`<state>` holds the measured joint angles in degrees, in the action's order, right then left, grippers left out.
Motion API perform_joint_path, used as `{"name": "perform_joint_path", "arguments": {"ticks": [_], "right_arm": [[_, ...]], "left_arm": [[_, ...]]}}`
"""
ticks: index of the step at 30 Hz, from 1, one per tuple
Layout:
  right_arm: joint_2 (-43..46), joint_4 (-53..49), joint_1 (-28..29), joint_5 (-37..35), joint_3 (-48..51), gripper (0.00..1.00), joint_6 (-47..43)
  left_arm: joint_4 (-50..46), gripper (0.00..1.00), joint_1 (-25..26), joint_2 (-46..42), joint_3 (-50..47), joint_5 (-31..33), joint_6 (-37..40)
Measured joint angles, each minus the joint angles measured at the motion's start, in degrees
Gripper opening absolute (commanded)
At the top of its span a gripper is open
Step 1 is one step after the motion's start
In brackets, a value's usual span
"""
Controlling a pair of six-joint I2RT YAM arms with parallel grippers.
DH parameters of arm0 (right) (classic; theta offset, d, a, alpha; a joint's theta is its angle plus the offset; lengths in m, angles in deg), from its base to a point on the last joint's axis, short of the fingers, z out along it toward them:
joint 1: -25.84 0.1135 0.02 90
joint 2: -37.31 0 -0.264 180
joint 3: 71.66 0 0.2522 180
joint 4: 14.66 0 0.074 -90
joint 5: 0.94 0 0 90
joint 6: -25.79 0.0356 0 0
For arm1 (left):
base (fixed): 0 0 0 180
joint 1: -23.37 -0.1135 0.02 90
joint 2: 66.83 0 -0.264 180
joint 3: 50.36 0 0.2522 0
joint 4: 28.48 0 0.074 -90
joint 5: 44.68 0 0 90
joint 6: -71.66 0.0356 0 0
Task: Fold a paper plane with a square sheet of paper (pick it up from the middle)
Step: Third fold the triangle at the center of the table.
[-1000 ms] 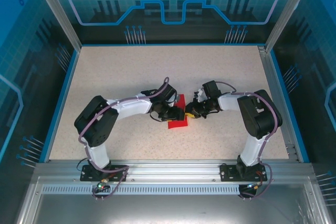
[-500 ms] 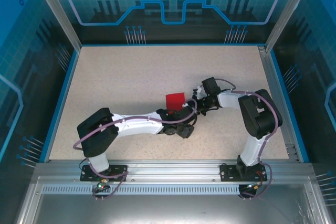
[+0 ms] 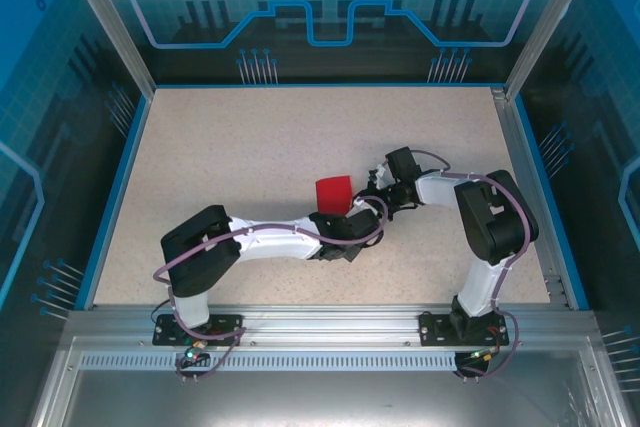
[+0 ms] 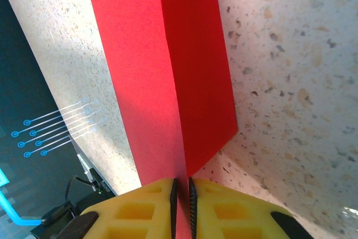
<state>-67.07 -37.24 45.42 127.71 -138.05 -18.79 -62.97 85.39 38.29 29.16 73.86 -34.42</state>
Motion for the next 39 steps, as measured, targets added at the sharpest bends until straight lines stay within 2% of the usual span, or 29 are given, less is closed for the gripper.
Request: {"name": "perform_joint_path", "arguments": {"ticks": [8, 11, 15, 20, 26, 32, 39], "right_arm": [[0.00, -0.22, -0.17, -0.02, 0.00, 0.18, -0.04], [0.00, -0.22, -0.20, -0.02, 0.00, 0.18, -0.04], [0.00, -0.22, -0.20, -0.02, 0.00, 0.20, -0.04], [0.00, -0.44, -0.39, -0.04, 0.00, 0.28, -0.46], [1.53, -1.75, -2.08, -1.42, 0.20, 0.35, -0.96], [5.62, -2.05, -3.56, -3.37, 0.31, 0.25, -1.49], [3.91, -1.77, -2.82, -3.21, -1.66, 0.18, -1.55]], "left_arm": [[0.02, 0.15, 0.00, 0.00, 0.22, 1.07, 0.11], [0.04, 0.06, -0.02, 0.00, 0.22, 1.27, -0.09], [0.02, 0.00, -0.02, 0.00, 0.22, 1.22, -0.52], [0.22, 0.00, -1.62, -0.33, 0.02, -1.62, -1.05], [3.08, 0.00, -8.39, -5.16, -4.13, -13.18, -3.72], [7.63, 0.00, -16.41, -7.32, -7.98, -26.99, -6.80], [10.84, 0.00, -21.68, -7.32, -10.82, -37.92, -9.44]]}}
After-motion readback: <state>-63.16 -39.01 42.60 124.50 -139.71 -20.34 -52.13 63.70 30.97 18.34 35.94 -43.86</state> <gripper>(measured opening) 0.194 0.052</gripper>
